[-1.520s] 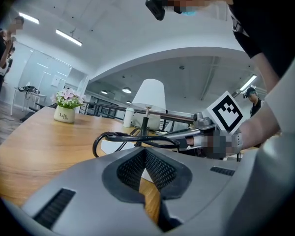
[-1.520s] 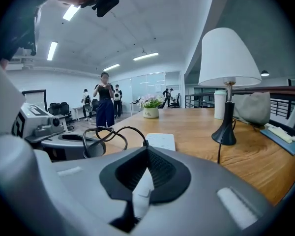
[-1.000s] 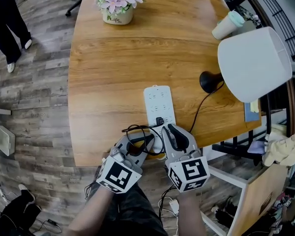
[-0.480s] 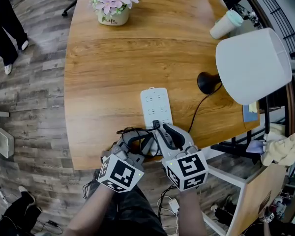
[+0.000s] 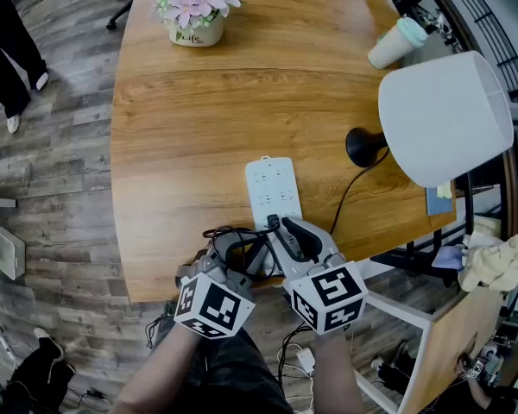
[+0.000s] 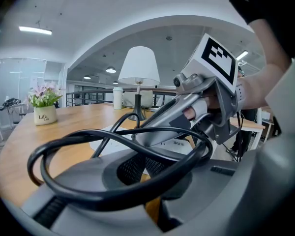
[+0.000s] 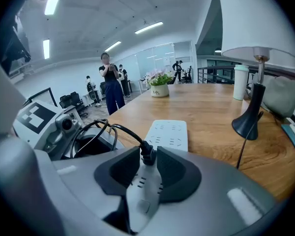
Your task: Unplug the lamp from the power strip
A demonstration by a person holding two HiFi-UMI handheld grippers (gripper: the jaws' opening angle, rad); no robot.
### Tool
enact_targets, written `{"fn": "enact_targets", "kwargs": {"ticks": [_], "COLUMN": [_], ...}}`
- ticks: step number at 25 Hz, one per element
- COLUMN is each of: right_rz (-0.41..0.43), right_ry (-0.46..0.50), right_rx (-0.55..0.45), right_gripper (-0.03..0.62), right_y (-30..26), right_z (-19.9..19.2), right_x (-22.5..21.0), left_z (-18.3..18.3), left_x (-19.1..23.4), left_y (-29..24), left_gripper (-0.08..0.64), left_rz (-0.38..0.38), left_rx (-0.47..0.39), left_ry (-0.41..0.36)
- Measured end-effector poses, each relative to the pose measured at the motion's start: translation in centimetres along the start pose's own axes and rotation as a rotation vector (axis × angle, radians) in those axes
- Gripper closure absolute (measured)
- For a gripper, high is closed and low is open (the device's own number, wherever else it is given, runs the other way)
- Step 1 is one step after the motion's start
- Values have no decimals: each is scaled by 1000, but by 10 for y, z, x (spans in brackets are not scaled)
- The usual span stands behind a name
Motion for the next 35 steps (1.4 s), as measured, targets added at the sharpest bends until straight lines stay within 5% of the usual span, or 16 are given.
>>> {"fn": "enact_targets", "kwargs": {"ticks": [20, 27, 35], "right_rz": [-48, -111, -111], "right_ry": [-136, -23, -94], "right_rx": [99, 8, -9], "right_gripper": [482, 511, 522], "right_y": [-12, -8, -5], "right_z": [-5, -5, -4], "right_x": [-6, 0, -5], "left_z": [-5, -4, -3], "left_x": [0, 0, 0], "left_y": [1, 1, 0], "left_gripper": [563, 563, 564], "left_rz": [-46, -44, -40], "left_rx": [59, 68, 69], "left_ry": [-10, 5, 32]}}
Point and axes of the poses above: the fingertips, and each gripper's own axes: y backward along the fingers, x to its left, z out of its top, the point moved 3 cm from there along y, backward along the fingers, and after that the axes turned 8 degrees about -y, right-handed, at the moved point
